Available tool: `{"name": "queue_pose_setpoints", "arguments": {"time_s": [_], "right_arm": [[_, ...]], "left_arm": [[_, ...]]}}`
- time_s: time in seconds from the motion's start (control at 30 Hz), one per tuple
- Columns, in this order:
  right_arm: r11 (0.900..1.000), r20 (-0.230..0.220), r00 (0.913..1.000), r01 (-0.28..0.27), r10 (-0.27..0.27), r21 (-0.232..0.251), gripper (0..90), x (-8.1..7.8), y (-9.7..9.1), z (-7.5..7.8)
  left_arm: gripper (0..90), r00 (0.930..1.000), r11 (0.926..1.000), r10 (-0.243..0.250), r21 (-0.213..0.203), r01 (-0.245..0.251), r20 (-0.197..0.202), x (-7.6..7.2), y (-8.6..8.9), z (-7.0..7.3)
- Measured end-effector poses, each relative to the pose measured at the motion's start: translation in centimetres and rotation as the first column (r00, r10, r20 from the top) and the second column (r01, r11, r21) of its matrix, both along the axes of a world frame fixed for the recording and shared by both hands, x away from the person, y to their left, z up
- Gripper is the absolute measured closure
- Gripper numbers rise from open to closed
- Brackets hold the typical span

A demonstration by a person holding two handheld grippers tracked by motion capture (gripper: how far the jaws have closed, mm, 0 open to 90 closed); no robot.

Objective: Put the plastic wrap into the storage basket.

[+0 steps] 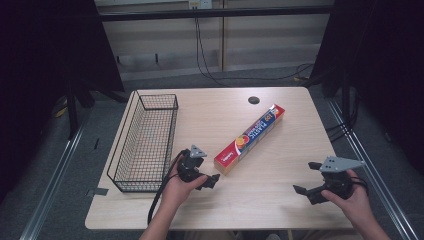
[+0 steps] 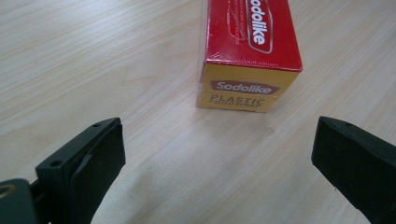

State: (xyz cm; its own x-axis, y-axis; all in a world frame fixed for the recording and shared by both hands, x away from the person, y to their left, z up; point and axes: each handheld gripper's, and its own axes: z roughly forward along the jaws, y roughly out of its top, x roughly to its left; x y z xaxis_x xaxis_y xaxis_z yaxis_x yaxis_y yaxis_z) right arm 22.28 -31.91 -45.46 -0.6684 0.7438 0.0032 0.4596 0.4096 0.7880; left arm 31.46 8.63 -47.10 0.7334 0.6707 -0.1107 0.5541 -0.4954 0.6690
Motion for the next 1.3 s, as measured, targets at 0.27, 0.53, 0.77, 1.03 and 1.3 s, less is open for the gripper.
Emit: {"name": "queue_pose_setpoints", "arguments": {"time_s": [0.27,0.53,0.77,1.03,1.3], "right_arm": [[1.0000,-0.018,0.9998,0.004,-0.004,0.008,2.8,-0.1,-0.5,-0.4],[0.9999,-0.028,0.9995,-0.013,0.013,-0.004,3.0,0.0,-0.2,-0.6],[1.0000,-0.032,0.9995,-0.006,0.006,0.004,3.2,0.0,-0.3,-0.6],[0.9999,-0.030,0.9995,-0.011,0.011,0.001,3.2,0.1,-0.5,-0.5],[0.9999,-0.034,0.9993,-0.015,0.015,0.008,3.3,0.1,-0.5,-0.5]], "left_arm": [[1.0,0.9988,0.9997,-0.023,-0.006,0.023,-0.044,0.4,-0.8,0.5],[1.2,0.9973,0.9990,-0.021,-0.040,0.018,-0.071,1.5,-2.4,1.8],[2.4,0.9959,0.9987,-0.024,-0.046,0.020,-0.087,2.7,-3.1,2.6],[2.9,0.9944,0.9992,-0.018,-0.038,0.014,-0.104,4.0,-4.3,3.3],[3.1,0.9915,0.9988,-0.033,-0.039,0.029,-0.126,5.3,-5.5,3.6]]}}
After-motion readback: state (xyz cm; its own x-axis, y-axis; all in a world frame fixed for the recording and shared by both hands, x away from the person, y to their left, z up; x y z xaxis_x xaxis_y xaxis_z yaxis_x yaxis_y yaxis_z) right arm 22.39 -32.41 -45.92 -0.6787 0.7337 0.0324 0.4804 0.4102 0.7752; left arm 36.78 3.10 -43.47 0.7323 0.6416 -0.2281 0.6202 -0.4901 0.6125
